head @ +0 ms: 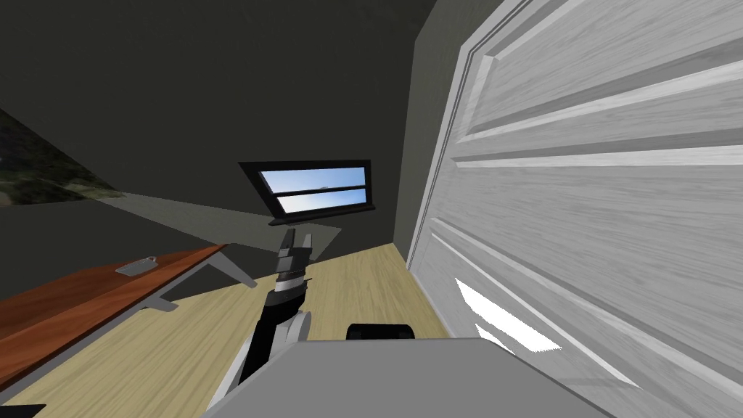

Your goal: Pull the door open

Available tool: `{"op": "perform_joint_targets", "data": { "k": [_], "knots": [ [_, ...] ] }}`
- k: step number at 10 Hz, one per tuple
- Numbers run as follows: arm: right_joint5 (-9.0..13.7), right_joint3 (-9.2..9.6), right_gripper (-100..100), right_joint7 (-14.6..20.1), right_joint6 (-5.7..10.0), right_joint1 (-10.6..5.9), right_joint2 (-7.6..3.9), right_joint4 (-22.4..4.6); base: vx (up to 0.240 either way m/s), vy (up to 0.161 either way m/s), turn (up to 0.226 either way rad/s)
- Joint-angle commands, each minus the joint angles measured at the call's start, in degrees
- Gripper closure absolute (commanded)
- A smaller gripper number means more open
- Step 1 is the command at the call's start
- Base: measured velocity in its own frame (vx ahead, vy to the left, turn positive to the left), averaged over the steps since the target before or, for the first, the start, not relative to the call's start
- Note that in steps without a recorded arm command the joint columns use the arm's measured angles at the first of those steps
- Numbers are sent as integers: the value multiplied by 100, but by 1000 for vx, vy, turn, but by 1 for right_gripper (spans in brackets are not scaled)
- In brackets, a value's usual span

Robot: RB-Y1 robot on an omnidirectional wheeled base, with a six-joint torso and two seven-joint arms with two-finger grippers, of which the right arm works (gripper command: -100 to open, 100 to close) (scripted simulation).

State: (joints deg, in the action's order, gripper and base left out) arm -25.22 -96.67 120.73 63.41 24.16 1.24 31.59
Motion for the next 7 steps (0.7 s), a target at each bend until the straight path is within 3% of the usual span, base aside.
{"op": "perform_joint_targets", "data": {
  "k": [1,2,7],
  "knots": [
    [93,-133,100,-125,233,217,-286,-286,-3,32,24],
    [93,-133,100,-125,233,217,-466,-680,-6,6,-8],
    [93,-133,100,-125,233,217,-466,-737,-2,-6,1]
  ]
}}
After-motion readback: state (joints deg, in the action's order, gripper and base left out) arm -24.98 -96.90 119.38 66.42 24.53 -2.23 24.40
